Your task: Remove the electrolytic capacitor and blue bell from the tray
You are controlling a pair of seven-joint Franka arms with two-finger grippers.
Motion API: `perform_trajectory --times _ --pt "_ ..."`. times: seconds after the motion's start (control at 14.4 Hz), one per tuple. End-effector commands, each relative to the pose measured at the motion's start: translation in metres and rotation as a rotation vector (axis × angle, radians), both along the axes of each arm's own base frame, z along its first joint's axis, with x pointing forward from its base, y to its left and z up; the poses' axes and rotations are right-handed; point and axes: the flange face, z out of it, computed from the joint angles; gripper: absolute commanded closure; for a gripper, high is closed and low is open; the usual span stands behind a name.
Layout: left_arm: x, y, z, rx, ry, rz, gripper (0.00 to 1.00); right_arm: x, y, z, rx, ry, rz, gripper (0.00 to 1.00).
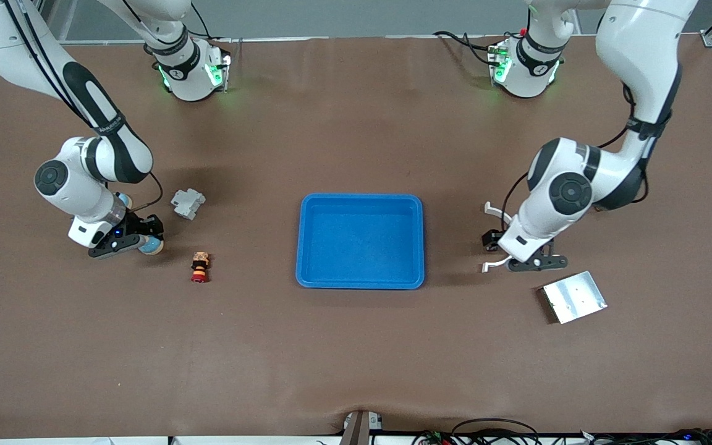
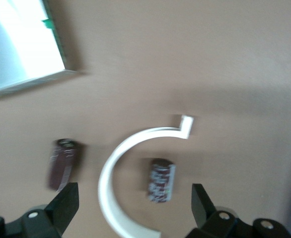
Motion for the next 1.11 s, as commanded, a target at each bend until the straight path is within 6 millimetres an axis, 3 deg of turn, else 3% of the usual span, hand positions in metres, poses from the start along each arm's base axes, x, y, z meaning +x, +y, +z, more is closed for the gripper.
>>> perform_trajectory --times 0.0,0.14,0.35,0.63,0.91,1.04 --pt "0.029 0.041 0.056 -0.023 0.019 0.086 0.0 0.001 0.002 0.0 0.002 -0.004 -0.038 0.0" --pt "0.046 0.079 0.096 -0.043 0.063 0.033 0.0 0.001 0.001 0.0 0.002 -0.005 -0.04 0.0" --pt "0.054 0.124 0.133 -0.044 0.018 0.048 0.0 0.0 0.001 0.001 0.002 0.004 -0.039 0.0" --pt "0.04 0.145 0.192 -0.024 -0.044 0.084 0.0 0.007 0.007 0.015 -0.002 0.027 -0.027 0.0" --pt "0.017 0.149 0.242 -0.014 -0.038 0.106 0.0 0.022 0.027 0.067 -0.023 0.04 -0.065 0.0" --pt "0.012 0.15 0.267 -0.013 -0.015 0.115 0.0 0.026 0.055 0.093 -0.031 0.038 -0.152 0.0"
